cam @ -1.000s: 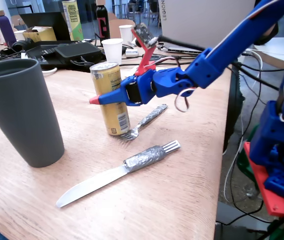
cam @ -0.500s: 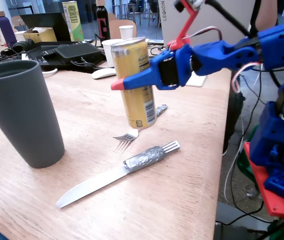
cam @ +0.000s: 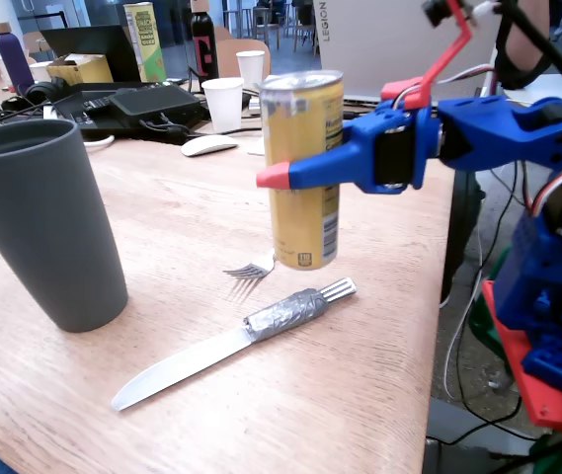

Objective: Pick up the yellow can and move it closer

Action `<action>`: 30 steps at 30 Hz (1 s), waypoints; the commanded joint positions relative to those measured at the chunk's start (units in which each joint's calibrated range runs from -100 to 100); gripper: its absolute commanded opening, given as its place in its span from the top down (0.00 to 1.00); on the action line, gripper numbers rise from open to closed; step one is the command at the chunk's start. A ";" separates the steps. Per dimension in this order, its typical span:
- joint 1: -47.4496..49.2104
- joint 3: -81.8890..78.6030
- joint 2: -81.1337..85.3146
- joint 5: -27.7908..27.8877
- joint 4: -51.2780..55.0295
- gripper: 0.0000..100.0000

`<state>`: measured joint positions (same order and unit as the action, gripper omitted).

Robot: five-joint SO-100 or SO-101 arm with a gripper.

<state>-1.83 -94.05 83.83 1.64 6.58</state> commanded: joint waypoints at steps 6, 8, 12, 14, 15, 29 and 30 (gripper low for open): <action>3.19 -3.40 12.91 -0.29 6.88 0.86; 3.86 -3.78 12.91 -0.34 11.31 0.86; 4.03 -4.06 13.08 -0.34 15.58 0.86; 5.22 -4.16 13.17 -0.34 15.75 0.86; 7.42 -4.16 13.17 -0.34 15.75 0.86; 17.06 -4.35 13.25 0.20 22.23 0.86; 17.06 -4.35 13.25 0.24 22.23 0.86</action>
<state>15.08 -98.38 94.73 1.64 29.11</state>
